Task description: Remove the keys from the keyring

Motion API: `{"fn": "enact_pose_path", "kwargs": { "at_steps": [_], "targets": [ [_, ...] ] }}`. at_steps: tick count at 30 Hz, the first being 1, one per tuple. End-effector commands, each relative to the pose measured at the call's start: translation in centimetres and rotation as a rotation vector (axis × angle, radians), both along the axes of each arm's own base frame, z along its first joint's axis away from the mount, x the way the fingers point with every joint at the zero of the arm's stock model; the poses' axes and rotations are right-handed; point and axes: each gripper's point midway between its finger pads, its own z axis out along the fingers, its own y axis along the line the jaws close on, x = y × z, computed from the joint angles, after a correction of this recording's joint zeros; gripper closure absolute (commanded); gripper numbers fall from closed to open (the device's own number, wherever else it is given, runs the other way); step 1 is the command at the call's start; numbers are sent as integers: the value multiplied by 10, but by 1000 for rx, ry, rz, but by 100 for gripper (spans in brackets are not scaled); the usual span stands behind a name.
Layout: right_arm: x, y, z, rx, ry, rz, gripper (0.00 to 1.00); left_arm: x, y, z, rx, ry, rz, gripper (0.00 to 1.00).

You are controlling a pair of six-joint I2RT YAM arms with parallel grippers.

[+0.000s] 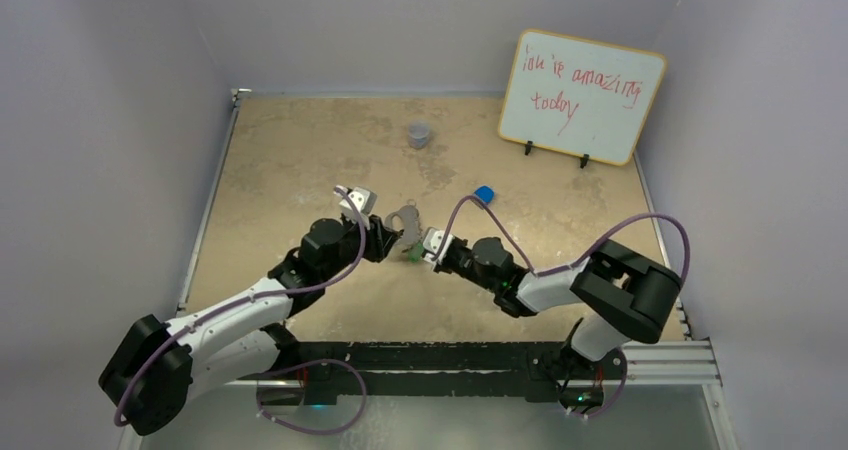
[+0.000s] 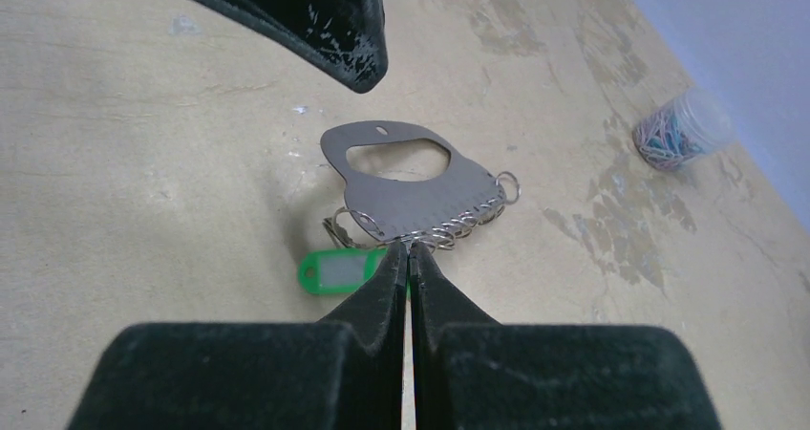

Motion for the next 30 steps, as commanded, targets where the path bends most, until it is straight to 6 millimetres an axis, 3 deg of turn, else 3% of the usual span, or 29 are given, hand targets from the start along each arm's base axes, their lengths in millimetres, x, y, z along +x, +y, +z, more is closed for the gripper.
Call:
{"fn": "enact_pose_path", "kwargs": {
  "at_steps": [1, 10, 16, 24, 30],
  "targets": [
    [-4, 11, 25, 12, -27, 134, 100, 9, -8, 32, -13, -275, -79, 67],
    [-7, 15, 40, -67, -105, 293, 100, 7, -3, 24, 189, -636, -195, 58],
    [-10, 17, 39, -144, -169, 402, 100, 10, -11, 22, 280, -724, -291, 57],
    [-1, 20, 48, -220, -208, 455, 100, 9, -15, 20, 285, -724, -365, 57],
    [-2, 18, 39, -210, -136, 434, 100, 5, -15, 14, 141, -560, -304, 59]
  ]
}}
